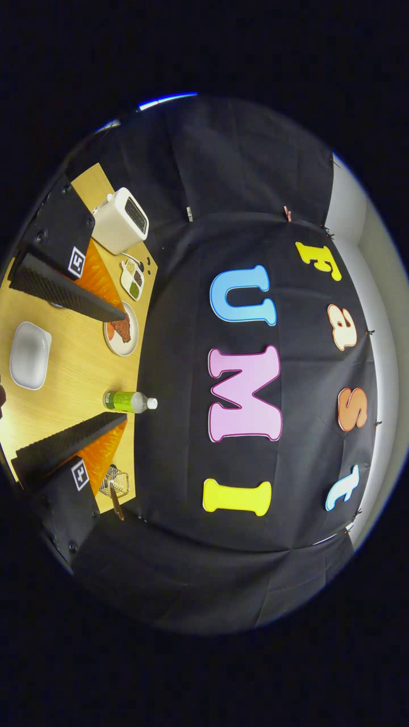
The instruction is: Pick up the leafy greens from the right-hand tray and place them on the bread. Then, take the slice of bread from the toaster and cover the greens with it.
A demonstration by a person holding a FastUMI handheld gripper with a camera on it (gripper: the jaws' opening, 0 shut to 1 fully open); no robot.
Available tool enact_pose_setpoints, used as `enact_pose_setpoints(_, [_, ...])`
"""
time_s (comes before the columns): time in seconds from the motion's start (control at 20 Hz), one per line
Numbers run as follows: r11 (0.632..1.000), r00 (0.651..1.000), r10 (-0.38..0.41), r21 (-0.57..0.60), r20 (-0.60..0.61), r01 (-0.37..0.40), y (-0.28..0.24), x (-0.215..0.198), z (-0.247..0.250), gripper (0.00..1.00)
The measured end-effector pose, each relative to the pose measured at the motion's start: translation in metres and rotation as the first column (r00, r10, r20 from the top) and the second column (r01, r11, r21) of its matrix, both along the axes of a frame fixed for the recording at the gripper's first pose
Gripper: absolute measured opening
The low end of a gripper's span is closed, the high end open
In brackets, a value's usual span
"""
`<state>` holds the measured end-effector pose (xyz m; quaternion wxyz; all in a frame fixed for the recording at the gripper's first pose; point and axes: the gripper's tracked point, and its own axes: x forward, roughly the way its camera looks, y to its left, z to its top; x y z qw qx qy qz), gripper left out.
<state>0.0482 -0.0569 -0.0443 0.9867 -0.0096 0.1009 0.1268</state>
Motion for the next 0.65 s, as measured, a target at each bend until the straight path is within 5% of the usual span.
enact_pose_setpoints(0.65, [0.999, 1.000, -0.022, 0.032, -0.005, 0.022, -0.020, -0.008, -0.001, 0.99])
